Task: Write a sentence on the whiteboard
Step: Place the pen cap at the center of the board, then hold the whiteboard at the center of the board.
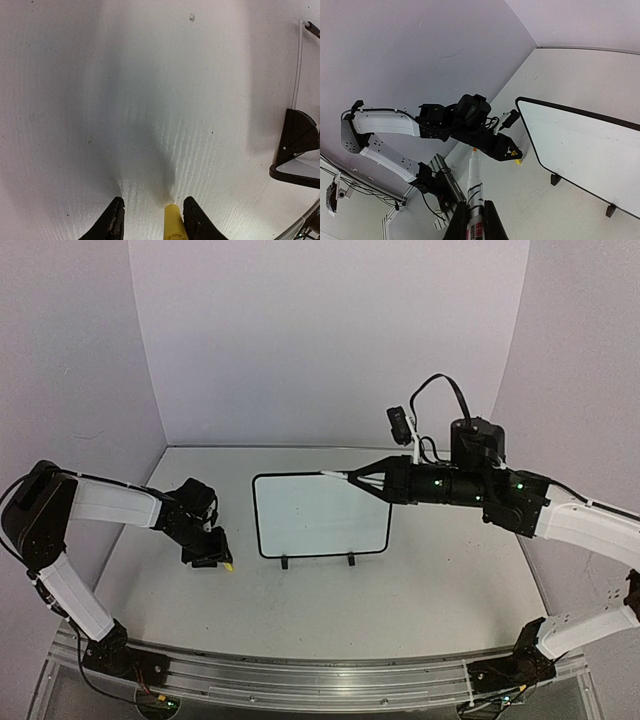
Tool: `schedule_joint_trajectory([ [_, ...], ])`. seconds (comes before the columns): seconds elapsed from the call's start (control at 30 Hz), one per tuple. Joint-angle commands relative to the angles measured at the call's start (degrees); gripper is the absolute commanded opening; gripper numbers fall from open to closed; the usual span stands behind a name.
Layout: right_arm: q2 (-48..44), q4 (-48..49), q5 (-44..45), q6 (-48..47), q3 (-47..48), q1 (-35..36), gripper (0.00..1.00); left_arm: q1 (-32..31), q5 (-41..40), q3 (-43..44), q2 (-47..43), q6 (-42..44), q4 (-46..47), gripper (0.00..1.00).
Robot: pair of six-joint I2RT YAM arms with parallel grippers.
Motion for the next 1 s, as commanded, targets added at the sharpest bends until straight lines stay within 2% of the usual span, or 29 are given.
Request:
schedule_joint_trajectory([
  [0.0,0.57,0.02,1.02,-1.33,1.17,0.55,0.00,0.13,-0.80,2.04,-1.63,0.35,-0.06,0.47],
  [0.4,0.42,-1.66,2.05,-2.55,1.62,1.20,0.00,0.17,-6.59,2.35,-8.98,0.54,-4.14,0.82],
  [0.5,0.46,-1.90,2.33,-3.44,1.55,1.58,0.00,0.19,-8.78,4.86,-12.75,3.10,-7.82,0.86],
  [0.63,0.95,-1.90,2.01,-4.82,1.59,1.87,0.00,0.64,-10.35,12.64,-14.82,11.35,-13.23,0.87],
  [0.8,3.44,-0.47,-1.41,-6.40,2.03,1.88,0.00,0.80,-0.66,21.98,-14.03,24.34,-15.69,0.87],
  [0.97,7.28,1.51,-4.34,-8.61,2.52,1.74,0.00,0.80,15.64,23.92,-14.74,35.78,-12.01,0.85],
])
